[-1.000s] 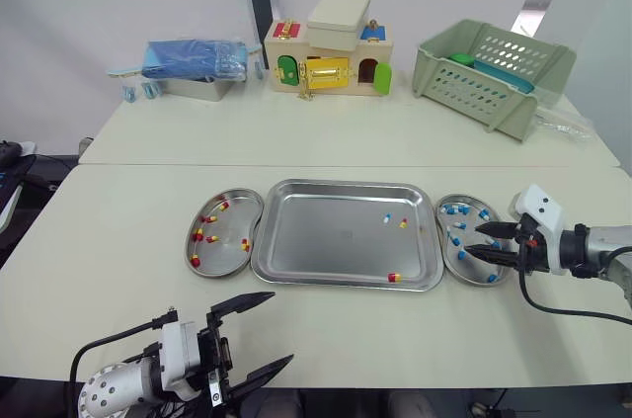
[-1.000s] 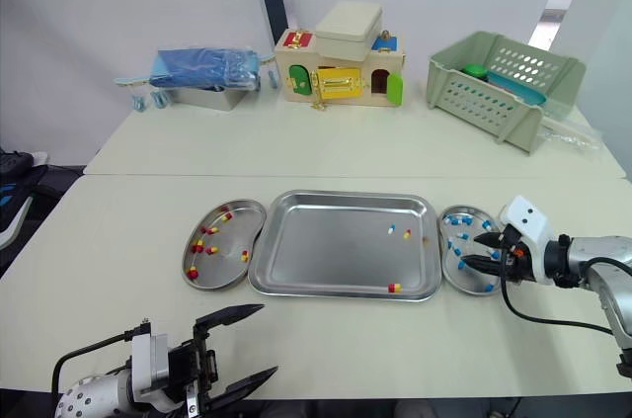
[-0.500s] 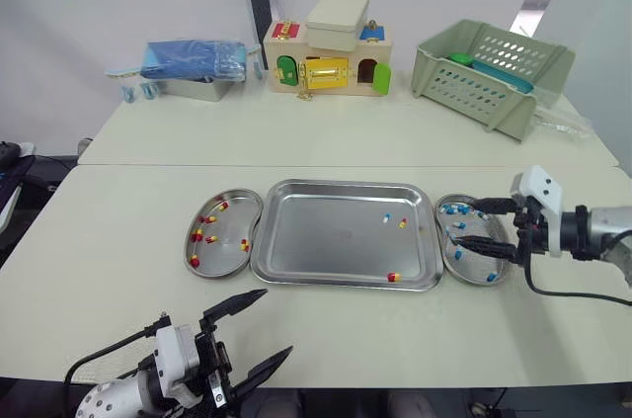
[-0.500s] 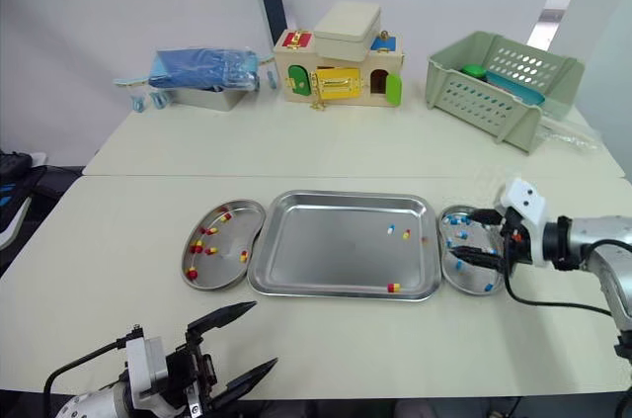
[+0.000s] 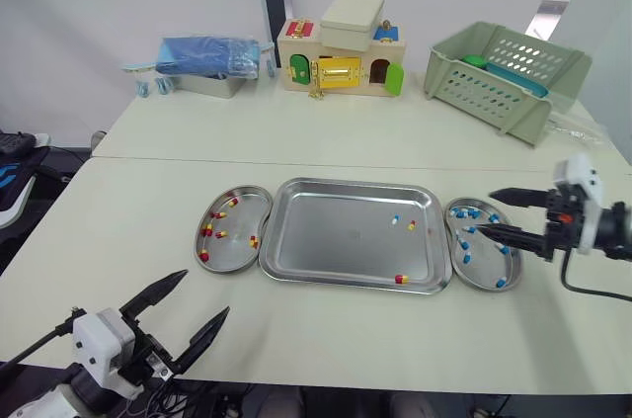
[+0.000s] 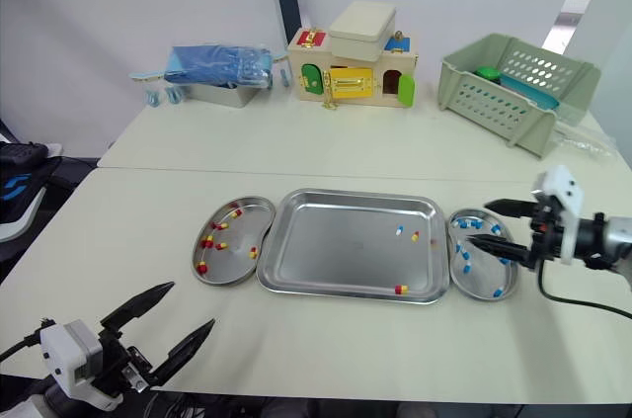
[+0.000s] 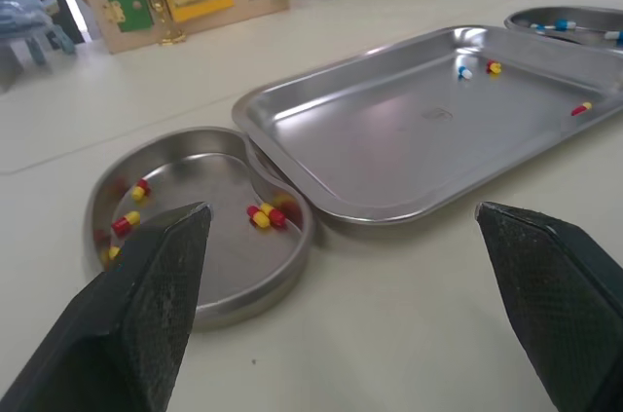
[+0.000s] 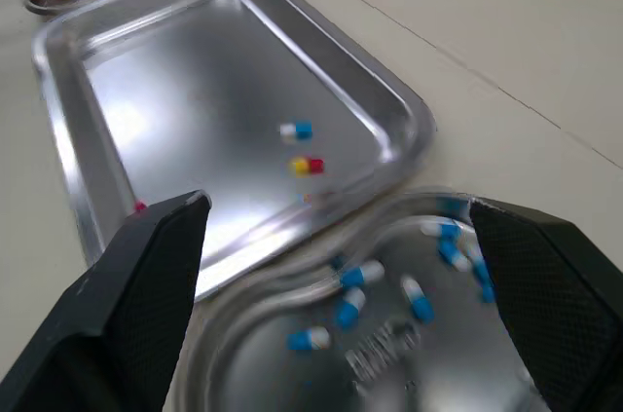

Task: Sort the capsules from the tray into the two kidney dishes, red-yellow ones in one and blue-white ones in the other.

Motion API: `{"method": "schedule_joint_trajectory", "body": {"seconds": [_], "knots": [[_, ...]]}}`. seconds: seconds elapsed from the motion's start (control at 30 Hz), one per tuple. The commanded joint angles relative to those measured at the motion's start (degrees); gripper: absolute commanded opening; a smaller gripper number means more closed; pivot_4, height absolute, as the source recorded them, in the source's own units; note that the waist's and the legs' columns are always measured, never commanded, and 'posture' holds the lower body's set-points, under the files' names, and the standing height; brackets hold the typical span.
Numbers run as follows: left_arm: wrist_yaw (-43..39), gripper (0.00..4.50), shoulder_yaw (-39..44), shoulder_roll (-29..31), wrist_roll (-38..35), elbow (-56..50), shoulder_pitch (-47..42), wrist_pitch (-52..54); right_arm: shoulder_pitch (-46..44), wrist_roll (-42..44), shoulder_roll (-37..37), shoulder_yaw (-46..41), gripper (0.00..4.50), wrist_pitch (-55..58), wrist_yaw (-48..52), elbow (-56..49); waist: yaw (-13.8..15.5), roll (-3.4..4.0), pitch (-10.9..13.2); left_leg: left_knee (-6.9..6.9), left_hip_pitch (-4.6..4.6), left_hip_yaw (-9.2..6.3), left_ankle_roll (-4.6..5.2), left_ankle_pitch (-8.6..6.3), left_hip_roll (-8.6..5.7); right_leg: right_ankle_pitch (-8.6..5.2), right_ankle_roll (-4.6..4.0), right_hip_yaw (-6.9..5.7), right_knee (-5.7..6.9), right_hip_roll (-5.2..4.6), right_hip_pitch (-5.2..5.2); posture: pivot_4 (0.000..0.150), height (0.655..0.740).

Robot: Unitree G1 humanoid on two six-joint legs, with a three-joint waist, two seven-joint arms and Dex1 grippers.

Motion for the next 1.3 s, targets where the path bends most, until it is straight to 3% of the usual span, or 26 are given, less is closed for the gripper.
{"method": "schedule_joint_trajectory", "body": {"seconds": [0.03, 0.23, 0.6, 0.77, 1.0, 1.1, 1.3], "knots": [[-1.44, 4.50, 0.56, -0.13, -0.28, -2.49, 1.05, -0.45, -1.58, -2.83, -3.02, -4.28, 4.47, -8.66, 0.43, 14.33, -0.35, 0.01, 0.00, -0.01, 0.02, 0.02, 0.00, 0.00, 0.00, 0.00, 0.00, 0.02, 0.00, 0.00, 0.00, 0.150, 0.7400], [-2.57, 4.50, 0.15, -0.17, 0.34, -1.21, -0.75, -0.15, -4.59, -7.41, -5.05, -1.87, 4.47, -19.38, 2.34, 28.44, -1.49, 0.16, -0.04, -0.05, 0.16, 0.09, 0.00, 0.00, 0.06, -0.01, -0.02, 0.09, 0.09, 0.04, 0.02, 0.150, 0.7400], [-3.61, 4.50, -1.21, -1.03, 1.36, -1.70, -1.27, 0.15, -5.22, -7.61, -4.00, -0.90, 4.47, -20.05, 3.34, 26.35, -1.70, 0.18, -0.04, -0.03, 0.13, 0.09, -0.01, 0.00, 0.05, -0.01, -0.01, 0.11, 0.08, 0.03, 0.04, 0.150, 0.7400], [-4.52, 4.50, -2.35, -1.16, 2.12, -1.85, -1.44, 0.08, -4.89, -6.53, -3.52, 0.47, 4.47, -16.99, 4.23, 19.52, -1.71, 0.21, -0.06, -0.03, 0.14, 0.09, 0.00, 0.00, 0.05, -0.01, -0.01, 0.12, 0.08, 0.03, 0.04, 0.150, 0.7400], [-7.24, 4.50, -6.63, -1.16, 3.84, -1.48, -2.06, -1.95, -6.92, -3.32, -3.36, 8.51, 4.47, -3.87, 4.43, -2.43, -1.66, 0.24, -0.06, -0.02, 0.12, 0.06, -0.01, 0.00, 0.05, -0.01, -0.01, 0.10, 0.08, 0.03, 0.03, 0.150, 0.7400], [-8.34, 4.50, -8.47, -1.21, 4.40, -1.04, -2.76, -2.77, -11.78, -3.48, -1.97, 16.30, 4.47, 3.08, 3.61, -9.82, -1.59, 0.26, -0.05, -0.01, 0.11, 0.06, -0.01, 0.00, 0.05, 0.00, -0.01, 0.10, 0.08, 0.03, 0.02, 0.150, 0.7400], [-8.97, 4.50, -10.34, -1.53, 5.08, 0.47, -4.30, -3.98, -25.83, -7.91, 7.81, 28.09, 4.47, 11.12, -2.89, -9.57, -1.45, 0.21, -0.02, -0.01, 0.07, -0.01, -0.01, 0.01, 0.04, 0.00, -0.01, 0.05, 0.07, 0.03, -0.01, 0.150, 0.7400]]}}
